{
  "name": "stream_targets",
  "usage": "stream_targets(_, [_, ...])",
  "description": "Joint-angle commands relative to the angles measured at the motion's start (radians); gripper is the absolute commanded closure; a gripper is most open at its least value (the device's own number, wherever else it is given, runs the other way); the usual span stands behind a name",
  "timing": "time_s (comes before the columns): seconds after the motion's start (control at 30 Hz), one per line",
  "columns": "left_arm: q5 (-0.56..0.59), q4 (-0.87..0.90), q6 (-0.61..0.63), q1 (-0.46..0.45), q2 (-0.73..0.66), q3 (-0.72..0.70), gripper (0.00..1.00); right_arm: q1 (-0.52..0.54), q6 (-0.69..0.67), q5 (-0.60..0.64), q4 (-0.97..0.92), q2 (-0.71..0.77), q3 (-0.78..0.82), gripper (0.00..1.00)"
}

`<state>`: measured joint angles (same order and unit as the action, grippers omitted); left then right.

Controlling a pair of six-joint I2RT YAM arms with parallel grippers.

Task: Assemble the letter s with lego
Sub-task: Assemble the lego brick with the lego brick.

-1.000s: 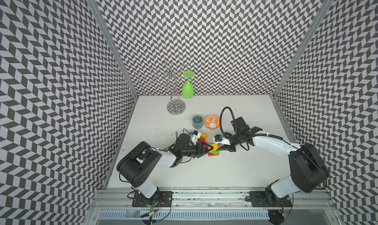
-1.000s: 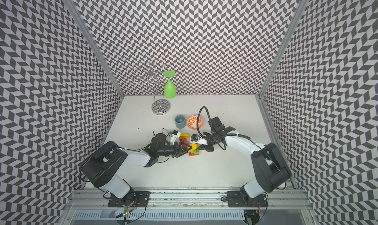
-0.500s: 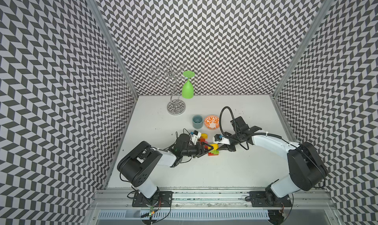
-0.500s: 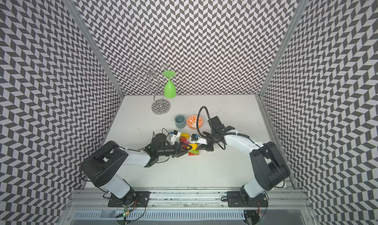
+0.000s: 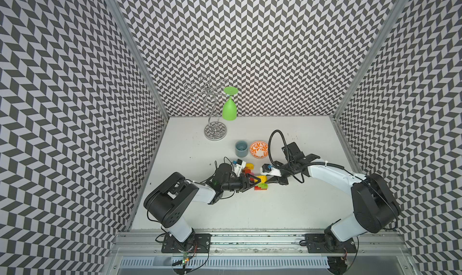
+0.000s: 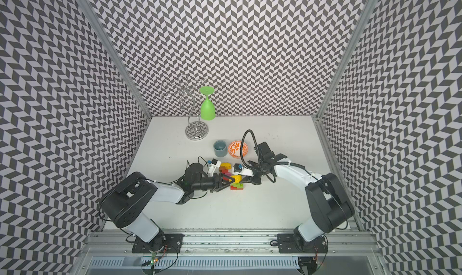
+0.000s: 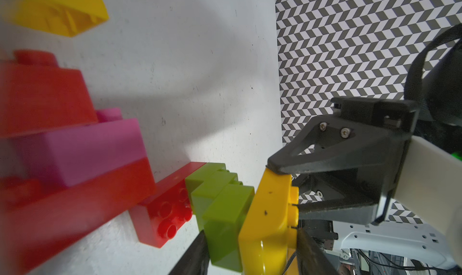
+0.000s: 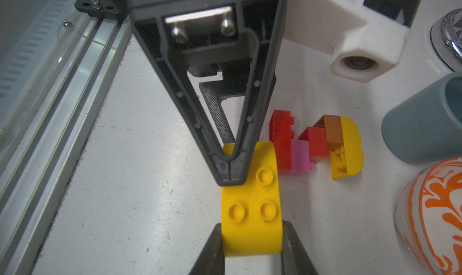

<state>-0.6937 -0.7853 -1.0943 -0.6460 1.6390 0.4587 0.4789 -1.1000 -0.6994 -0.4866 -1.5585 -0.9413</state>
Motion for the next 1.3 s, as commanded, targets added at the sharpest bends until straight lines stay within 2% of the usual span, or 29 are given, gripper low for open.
stream_targets(0.0, [0.002, 0.006, 0.012, 0.002, 0.023, -0.007, 0.45, -0.007, -0.015, 0.02, -0.019, -0.024, -0.016, 0.94])
stream_targets(0.23, [0.008, 0.034, 0.022, 0.003, 0.007, 0.002, 0.37, -0.013, -0.015, 0.036, -0.019, -0.017, -0.008, 0.94])
stream_targets(0.57, [0.006, 0.042, 0.025, 0.005, 0.002, 0.012, 0.35, -0.018, -0.014, 0.04, -0.014, 0.008, -0.002, 0.94])
stream_targets(0.83, [0.016, 0.064, 0.033, 0.011, -0.022, 0.014, 0.28, -0.022, -0.023, 0.043, -0.015, 0.031, -0.006, 0.94])
stream_targets(1.07, [0.021, 0.069, 0.032, 0.013, -0.029, 0.019, 0.27, -0.025, -0.027, 0.046, -0.026, 0.02, -0.015, 0.94])
stream_targets(1.27, [0.023, 0.063, 0.022, 0.014, -0.046, 0.022, 0.24, -0.042, -0.033, -0.015, -0.013, 0.055, -0.015, 0.94])
